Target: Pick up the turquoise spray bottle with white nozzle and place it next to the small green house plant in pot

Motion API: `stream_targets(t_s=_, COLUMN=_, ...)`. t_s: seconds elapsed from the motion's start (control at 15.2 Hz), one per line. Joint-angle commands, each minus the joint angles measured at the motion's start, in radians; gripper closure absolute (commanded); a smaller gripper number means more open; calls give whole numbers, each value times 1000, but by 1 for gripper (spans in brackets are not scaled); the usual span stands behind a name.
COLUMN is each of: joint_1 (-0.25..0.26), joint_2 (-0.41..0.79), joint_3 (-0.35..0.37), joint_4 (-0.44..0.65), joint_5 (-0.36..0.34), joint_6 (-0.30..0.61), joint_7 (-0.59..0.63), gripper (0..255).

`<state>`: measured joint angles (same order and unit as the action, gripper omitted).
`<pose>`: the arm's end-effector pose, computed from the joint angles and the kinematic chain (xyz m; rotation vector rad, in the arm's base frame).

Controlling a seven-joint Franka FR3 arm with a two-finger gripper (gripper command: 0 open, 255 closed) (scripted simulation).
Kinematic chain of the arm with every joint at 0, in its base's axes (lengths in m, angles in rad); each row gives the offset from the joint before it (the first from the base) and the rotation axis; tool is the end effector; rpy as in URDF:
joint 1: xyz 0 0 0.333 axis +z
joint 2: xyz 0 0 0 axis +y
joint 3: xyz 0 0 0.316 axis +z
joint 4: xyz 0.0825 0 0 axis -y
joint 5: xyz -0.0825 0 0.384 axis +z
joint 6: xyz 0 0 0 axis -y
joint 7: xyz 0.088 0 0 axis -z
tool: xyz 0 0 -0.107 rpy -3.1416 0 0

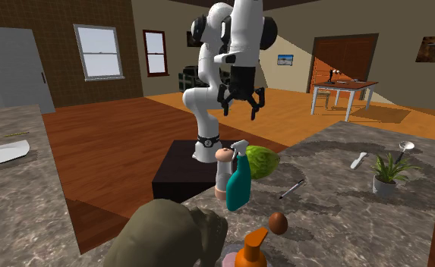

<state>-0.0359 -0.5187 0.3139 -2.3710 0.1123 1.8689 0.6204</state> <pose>0.3808 0.1289 0.5040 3.0320 -0.6383 0.0270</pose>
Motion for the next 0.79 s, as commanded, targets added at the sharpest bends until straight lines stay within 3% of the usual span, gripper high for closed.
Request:
stream_targets(t_s=0.0, joint_1=-19, joint_2=73, joint_3=49, joint_4=14, joint_5=-25, joint_6=61, joint_7=81, gripper=0)
stream_targets(t_s=0.26, joint_1=-56, joint_2=219, joint_3=131, joint_4=66, joint_5=-101, joint_6=143, joint_7=239, gripper=0)
stream_targets(t_s=0.73, joint_1=-61, joint_2=254, joint_3=138, joint_4=0, joint_5=-116, joint_6=241, joint_7=251, gripper=0)
